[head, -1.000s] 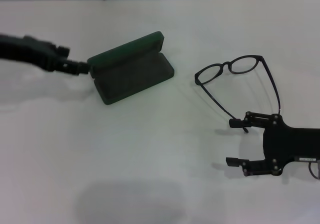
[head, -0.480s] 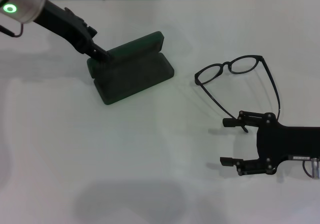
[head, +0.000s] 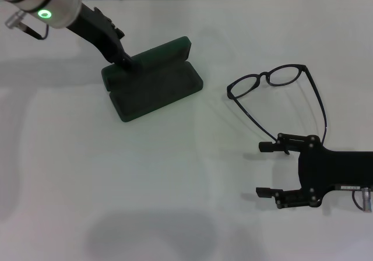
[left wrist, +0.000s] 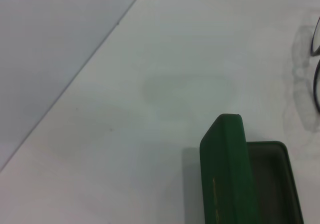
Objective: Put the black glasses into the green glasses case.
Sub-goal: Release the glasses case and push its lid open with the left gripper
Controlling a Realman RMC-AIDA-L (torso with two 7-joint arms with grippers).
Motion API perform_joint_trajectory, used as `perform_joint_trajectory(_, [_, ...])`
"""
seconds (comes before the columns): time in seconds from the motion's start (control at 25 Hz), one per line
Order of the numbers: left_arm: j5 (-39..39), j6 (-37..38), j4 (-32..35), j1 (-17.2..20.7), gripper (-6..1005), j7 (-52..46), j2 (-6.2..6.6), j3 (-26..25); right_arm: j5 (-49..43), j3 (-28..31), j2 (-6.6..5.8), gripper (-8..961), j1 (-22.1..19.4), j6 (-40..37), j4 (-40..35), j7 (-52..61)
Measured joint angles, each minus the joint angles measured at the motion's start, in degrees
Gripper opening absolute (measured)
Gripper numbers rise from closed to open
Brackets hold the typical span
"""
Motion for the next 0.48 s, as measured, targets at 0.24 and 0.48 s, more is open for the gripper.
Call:
perform_joint_trajectory(0.24, [0.77,-3.59,-2.01,-0.08,888,0.08,-1.13,2.33,0.00,-0.06,0.10,793,-0.09,0.06,0.00,0.00])
perform_joint_trajectory(0.48, [0.80,-3.93,-2.05,0.20,887,0.07,-1.64,2.75,0.00,-0.08,0.11,793,-0.13,0.06,0.02,0.00])
